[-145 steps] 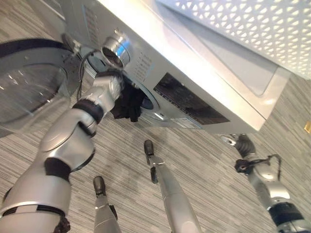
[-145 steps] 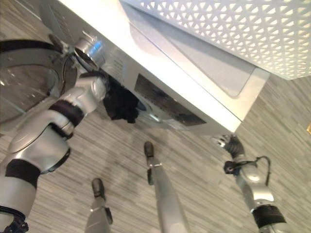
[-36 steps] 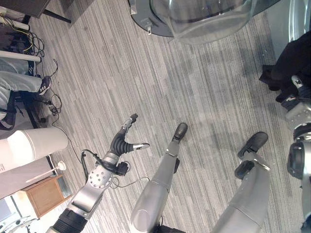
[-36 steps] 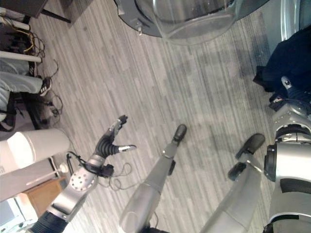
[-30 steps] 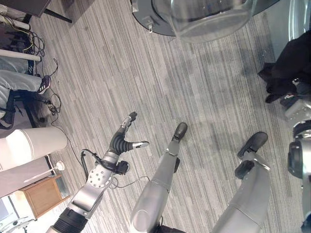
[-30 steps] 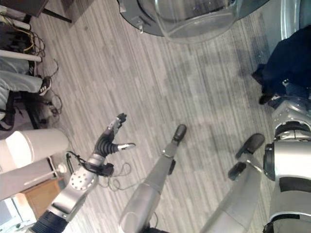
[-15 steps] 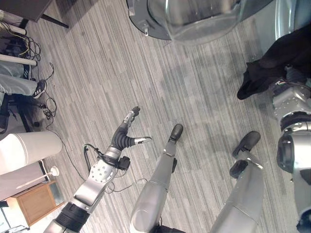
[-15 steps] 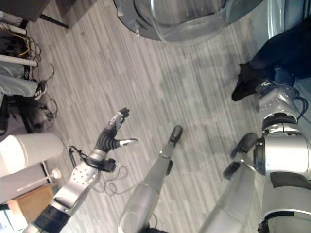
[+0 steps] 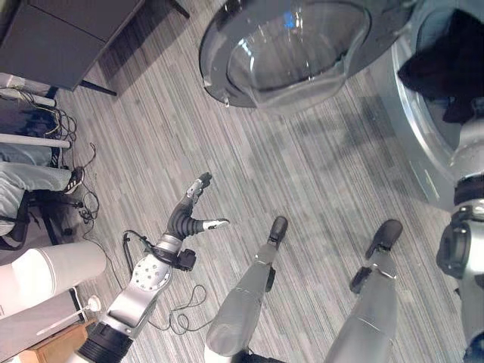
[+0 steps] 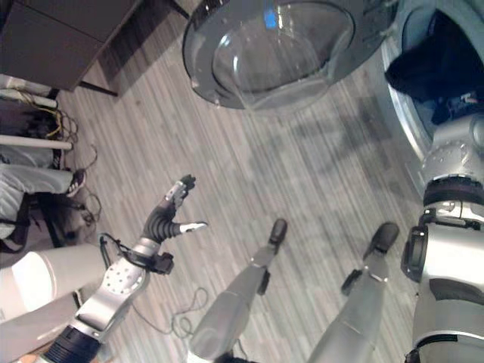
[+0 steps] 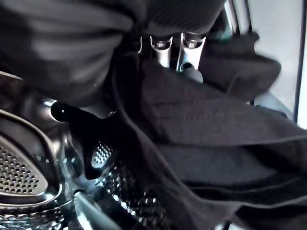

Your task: Grab the laundry basket,head to the washer,open it,put in the laundry and shut it.

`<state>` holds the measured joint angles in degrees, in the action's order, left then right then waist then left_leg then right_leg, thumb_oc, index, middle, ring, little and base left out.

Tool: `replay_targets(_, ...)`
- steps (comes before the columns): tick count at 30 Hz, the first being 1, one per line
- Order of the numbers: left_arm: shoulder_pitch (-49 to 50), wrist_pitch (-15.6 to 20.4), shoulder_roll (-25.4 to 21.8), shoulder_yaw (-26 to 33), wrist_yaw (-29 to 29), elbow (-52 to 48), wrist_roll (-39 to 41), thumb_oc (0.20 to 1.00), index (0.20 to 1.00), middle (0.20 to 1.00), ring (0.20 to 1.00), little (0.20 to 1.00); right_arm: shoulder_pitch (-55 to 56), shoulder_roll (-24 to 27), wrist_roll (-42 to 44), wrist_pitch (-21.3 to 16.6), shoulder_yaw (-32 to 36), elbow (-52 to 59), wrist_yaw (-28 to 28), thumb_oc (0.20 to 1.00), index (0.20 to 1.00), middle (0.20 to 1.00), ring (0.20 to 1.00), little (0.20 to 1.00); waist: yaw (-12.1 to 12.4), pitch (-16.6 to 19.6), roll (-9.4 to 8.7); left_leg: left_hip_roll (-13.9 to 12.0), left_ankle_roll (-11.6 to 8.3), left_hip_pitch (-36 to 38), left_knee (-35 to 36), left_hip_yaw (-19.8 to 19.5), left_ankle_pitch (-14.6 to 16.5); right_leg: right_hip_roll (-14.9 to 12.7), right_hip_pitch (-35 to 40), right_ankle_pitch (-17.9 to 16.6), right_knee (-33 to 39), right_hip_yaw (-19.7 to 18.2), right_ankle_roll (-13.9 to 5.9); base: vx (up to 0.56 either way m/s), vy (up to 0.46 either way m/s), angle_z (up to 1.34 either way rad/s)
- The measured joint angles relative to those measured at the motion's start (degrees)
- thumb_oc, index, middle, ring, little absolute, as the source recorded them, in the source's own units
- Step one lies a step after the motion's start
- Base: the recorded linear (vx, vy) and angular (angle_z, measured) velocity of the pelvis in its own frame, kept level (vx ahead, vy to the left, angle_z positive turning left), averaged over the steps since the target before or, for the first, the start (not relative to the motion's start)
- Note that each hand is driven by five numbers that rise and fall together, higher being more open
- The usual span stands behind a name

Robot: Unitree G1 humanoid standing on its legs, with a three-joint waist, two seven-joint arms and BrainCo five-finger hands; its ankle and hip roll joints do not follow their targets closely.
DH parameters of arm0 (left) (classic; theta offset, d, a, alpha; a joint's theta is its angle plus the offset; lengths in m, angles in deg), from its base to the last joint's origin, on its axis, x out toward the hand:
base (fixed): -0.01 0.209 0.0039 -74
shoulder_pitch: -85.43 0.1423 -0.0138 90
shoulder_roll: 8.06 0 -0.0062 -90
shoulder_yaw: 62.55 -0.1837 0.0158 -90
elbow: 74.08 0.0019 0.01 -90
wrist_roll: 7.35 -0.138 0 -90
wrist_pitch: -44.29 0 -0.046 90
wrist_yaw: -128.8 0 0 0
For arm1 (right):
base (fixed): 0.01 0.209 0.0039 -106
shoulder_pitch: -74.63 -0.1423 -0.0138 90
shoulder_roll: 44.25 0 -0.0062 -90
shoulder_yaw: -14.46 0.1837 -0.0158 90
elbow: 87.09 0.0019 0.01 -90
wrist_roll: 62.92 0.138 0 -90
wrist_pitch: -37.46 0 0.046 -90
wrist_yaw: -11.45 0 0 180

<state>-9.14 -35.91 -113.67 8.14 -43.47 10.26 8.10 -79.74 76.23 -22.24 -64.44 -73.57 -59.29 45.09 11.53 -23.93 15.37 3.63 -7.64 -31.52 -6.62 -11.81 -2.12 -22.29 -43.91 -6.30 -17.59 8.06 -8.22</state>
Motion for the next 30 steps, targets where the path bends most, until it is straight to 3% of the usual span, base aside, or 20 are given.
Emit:
replay_targets(2, 0.5, 0.1, -0.1, 0.0, 0.0, 0.1, 0.4, 1.0, 1.0, 1.0, 1.0, 1.0, 0.7, 2.0, -12.2, 4.4, -5.1, -2.2, 1.6, 0.2, 0.2, 0.2, 0.2, 0.2, -0.2, 0.0, 0.0, 0.7, 0.0, 0.7, -0.2, 0.2, 0.0, -0.5, 0.4, -0.3, 0.1, -1.0, -0.47, 0.0, 0.028, -0.06)
replay_targets(3, 0.4, 0.1, -0.1, -0.2, 0.0, 0.1, 0.4, 1.0, 1.0, 1.0, 1.0, 1.0, 0.4, 2.3, -16.0, 5.7, -6.2, -2.4, 1.9, 0.369, 0.369, 0.369, 0.369, 0.369, -0.4, 0.0, 0.0, 1.2, 0.0, 0.8, -0.6, 0.7, 0.0, -0.8, 0.6, -0.4, 0.4, -1.5, -0.63, 0.0, 0.022, -0.07)
replay_targets(4, -0.2, 0.1, -0.1, -0.9, 0.0, 0.1, 0.4, 1.0, 1.0, 1.0, 1.0, 1.0, -1.9, 3.0, -22.1, 7.0, -12.5, -8.9, 1.3, 1.0, 1.0, 1.0, 1.0, 1.0, -0.7, 0.0, -0.04, 1.9, 0.0, 0.7, -1.7, 1.9, 0.0, -1.3, 1.3, -0.7, 1.4, -2.0, -1.13, 0.01, 0.008, -0.05)
replay_targets(7, -0.9, 0.3, 0.5, -2.6, -0.5, -0.4, 0.4, 1.0, 1.0, 1.0, 1.0, 1.0, -7.8, 2.5, -25.9, 10.4, -15.1, -19.4, -4.6, 1.0, 1.0, 1.0, 1.0, 1.0, -0.5, 0.0, -0.02, 3.3, 0.25, -0.8, -6.5, 2.9, 0.2, -2.1, 2.9, -1.4, 2.6, -2.9, -1.61, 0.02, 0.008, 0.0)
replay_targets(8, -0.5, 0.4, 0.3, -2.6, -1.0, -0.7, 0.5, 1.0, 1.0, 1.0, 1.0, 1.0, -9.5, 2.3, -24.0, 11.0, -12.5, -22.6, -7.7, 1.0, 1.0, 1.0, 1.0, 1.0, -0.1, 0.2, 0.11, 2.9, 0.32, 0.2, -4.3, 2.9, 0.2, -1.9, 3.0, -1.4, 3.0, -2.7, -1.64, 0.01, 0.024, 0.06)
replay_targets(11, -0.7, -0.1, 0.3, -2.1, -1.5, -0.5, 2.1, 1.0, 1.0, 1.0, 1.0, 1.0, -11.4, 2.2, -16.6, 11.0, -6.8, -22.6, -9.6, 1.0, 1.0, 1.0, 1.0, 1.0, -0.2, 0.3, 0.08, 2.4, 0.37, 0.4, -1.4, 2.9, 0.2, -1.6, 2.5, -2.1, 4.4, -2.5, -2.51, 0.02, 0.023, 0.04)
replay_targets(13, -0.3, -0.2, 0.3, -2.0, -1.8, -0.4, 2.3, 1.0, 1.0, 1.0, 1.0, 1.0, -11.3, 2.2, -13.1, 10.6, -5.2, -21.6, -10.5, 1.0, 1.0, 1.0, 1.0, 1.0, -0.5, 0.3, 0.04, 2.4, 1.78, 0.4, -0.1, 3.2, 0.2, -1.7, 2.0, -3.0, 5.1, -2.8, -2.88, 0.0, 0.0, 0.0)
replay_targets(15, 0.8, -0.3, 0.5, -0.8, -2.0, 0.2, 2.2, 1.0, 1.0, 1.0, 1.0, 1.0, -8.6, -1.1, -5.1, 8.1, 0.7, -16.1, -12.4, 1.0, 1.0, 1.0, 1.0, 1.0, -1.5, 0.5, -0.46, 2.3, 2.73, 0.4, 1.2, 3.1, -0.1, -1.5, 2.0, -3.7, 6.0, -2.7, -2.97, 0.0, 0.004, -0.02)
replay_targets(20, 1.4, -0.7, 0.4, -0.4, -3.2, 0.1, 2.0, 1.0, 1.0, 1.0, 1.0, 1.0, 0.9, -6.8, 4.7, 4.5, 1.5, -8.1, -17.5, 1.0, 1.0, 1.0, 1.0, 1.0, -1.9, 2.4, -2.35, 1.7, 3.04, 0.1, 1.1, 3.3, -0.1, -0.6, 2.0, -4.3, 7.4, -2.7, -2.73, 0.0, -0.003, -0.05)
replay_targets(24, 2.9, -0.6, 0.5, 0.2, -3.9, 0.2, 1.9, 1.0, 1.0, 1.0, 1.0, 1.0, 8.9, -10.2, 5.7, 1.9, 1.0, 0.5, -18.9, 1.0, 1.0, 1.0, 1.0, 1.0, -3.3, 4.2, -2.86, 1.5, 3.08, -0.1, 1.1, 3.2, 0.0, -0.3, 2.1, -4.5, 7.6, -2.6, -2.69, 0.0, -0.009, -0.02)
replay_targets(25, 3.5, -0.6, 0.9, 0.4, -4.4, 0.1, 1.5, 1.0, 1.0, 1.0, 1.0, 1.0, 19.3, -12.7, 5.1, 0.3, 1.2, 15.4, -19.6, 1.0, 1.0, 1.0, 1.0, 1.0, -3.6, 5.1, -3.25, 1.0, 3.15, -0.1, 1.2, 3.1, 0.1, 0.2, 2.2, -4.4, 7.7, -2.5, -2.51, 0.02, -0.021, -0.07)
replay_targets(27, 4.8, -0.6, 0.9, 1.4, -5.1, 0.1, 0.8, 1.0, 1.0, 1.0, 1.0, 1.0, 29.6, -15.3, 3.1, -1.5, 1.5, 28.0, -23.0, 1.0, 1.0, 1.0, 1.0, 1.0, -4.3, 5.3, -3.34, 0.5, 3.14, 0.5, 1.1, 2.8, 0.1, 0.5, 3.2, -4.3, 7.8, -1.5, -2.42, 0.02, -0.009, 0.03)
replay_targets(30, 7.0, -0.5, 0.8, 2.9, -6.6, 0.2, -0.6, 1.0, 1.0, 1.0, 1.0, 1.0, 35.6, -17.7, 1.7, -2.3, 1.6, 30.2, -26.2, 1.0, 1.0, 1.0, 1.0, 1.0, -5.8, 5.7, -3.62, 0.2, 2.94, 1.7, 1.1, 2.4, 0.5, 0.6, 5.0, -3.9, 8.0, -0.9, -2.17, 0.01, -0.006, 0.05)
